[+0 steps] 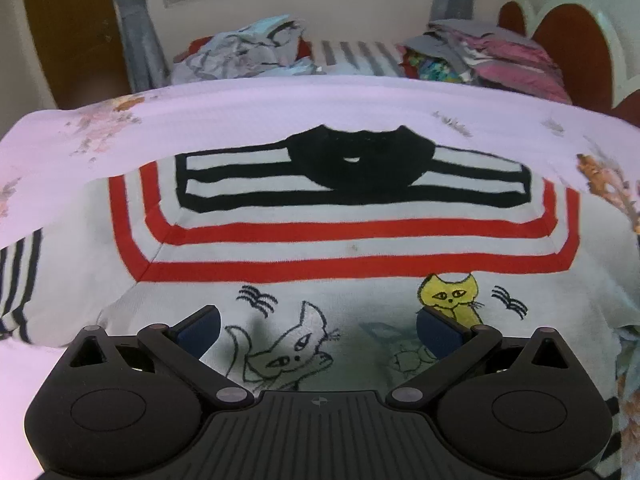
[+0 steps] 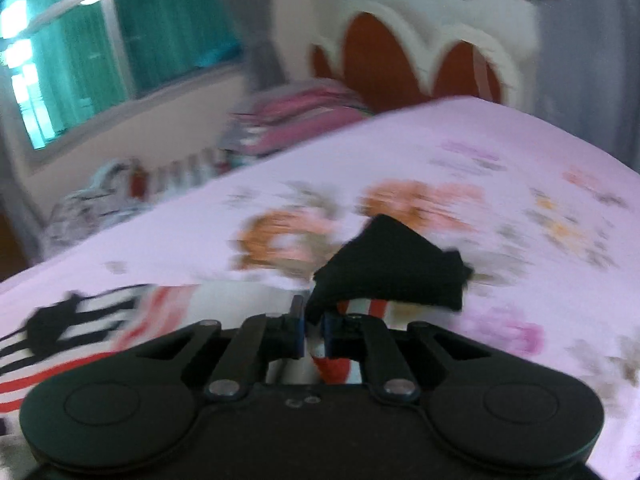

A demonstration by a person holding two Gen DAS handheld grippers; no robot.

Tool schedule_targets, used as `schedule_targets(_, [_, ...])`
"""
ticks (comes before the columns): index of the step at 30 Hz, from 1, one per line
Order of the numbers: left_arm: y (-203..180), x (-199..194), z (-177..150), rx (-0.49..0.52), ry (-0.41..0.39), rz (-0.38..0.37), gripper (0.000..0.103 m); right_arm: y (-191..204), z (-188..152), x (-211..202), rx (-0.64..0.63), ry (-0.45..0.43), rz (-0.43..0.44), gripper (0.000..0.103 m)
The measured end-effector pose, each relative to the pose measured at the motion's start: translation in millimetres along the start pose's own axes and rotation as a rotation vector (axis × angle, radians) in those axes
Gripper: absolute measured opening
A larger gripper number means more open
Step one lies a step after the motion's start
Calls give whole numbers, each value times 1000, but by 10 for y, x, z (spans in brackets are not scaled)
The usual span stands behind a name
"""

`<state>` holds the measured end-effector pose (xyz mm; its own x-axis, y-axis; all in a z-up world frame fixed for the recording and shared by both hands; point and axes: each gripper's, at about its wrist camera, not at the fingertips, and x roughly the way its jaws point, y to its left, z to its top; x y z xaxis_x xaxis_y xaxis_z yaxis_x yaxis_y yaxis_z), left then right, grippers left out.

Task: Fold small clothes
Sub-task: 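Fold the held sleeve across the sweater body with the right gripper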

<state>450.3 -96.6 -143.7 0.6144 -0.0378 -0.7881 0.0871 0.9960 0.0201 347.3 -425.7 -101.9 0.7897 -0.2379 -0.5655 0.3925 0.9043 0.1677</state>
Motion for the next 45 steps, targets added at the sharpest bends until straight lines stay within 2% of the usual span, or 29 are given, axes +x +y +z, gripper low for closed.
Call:
schedule_targets(5, [330, -25, 33, -36, -24, -74, 103, 966, -136, 63, -101, 39, 176, 9])
schedule_targets(8, [534, -22, 48, -52, -30, -87, 103, 1486, -319, 175, -144, 93, 268, 9])
schedule_targets(12, [774, 3, 56, -60, -38, -92, 103, 1985, -580, 345, -176, 178, 348, 9])
schedule_targets(14, [858, 34, 51, -59, -36, -103, 103, 2119, -685, 450, -175, 236, 398, 15])
schedule_targets(15, [889, 51, 48, -63, -28, -120, 103, 2162, -721, 492, -166, 265, 414, 17])
schedule_targets(17, [931, 94, 44, -79, -8, -170, 103, 2208, -768, 510, -159, 291, 435, 32])
schedule_targets(20, [892, 155, 30, -85, -8, -225, 103, 2141, -751, 335, -179, 262, 415, 46])
schedule_targets(24, [786, 321, 18, -146, 37, -358, 103, 1826, -697, -18, -198, 189, 355, 47])
schedule_targets(28, [618, 496, 3, -183, 41, -418, 101, 1454, -745, -215, -242, 147, 228, 53])
schedule_targets(31, [517, 627, 2, -193, 47, -463, 58, 1159, -802, -232, -243, 152, 136, 53])
schedule_targets(34, [433, 698, -14, -195, 42, -452, 56, 922, -840, -144, -202, 180, 75, 53])
schedule_targets(36, [387, 688, -13, -173, 30, -443, 31, 847, -854, -83, -191, 181, 49, 53])
schedule_targets(37, [377, 700, -9, -169, 33, -453, 8, 829, -868, -51, -191, 183, 42, 53])
schedule_targets(40, [428, 645, 11, -192, 16, -479, 8, 807, -873, 94, -187, 195, 36, 53])
schedule_targets(45, [686, 348, 225, -236, -108, -488, 8, 851, -876, 267, -193, 206, 36, 50])
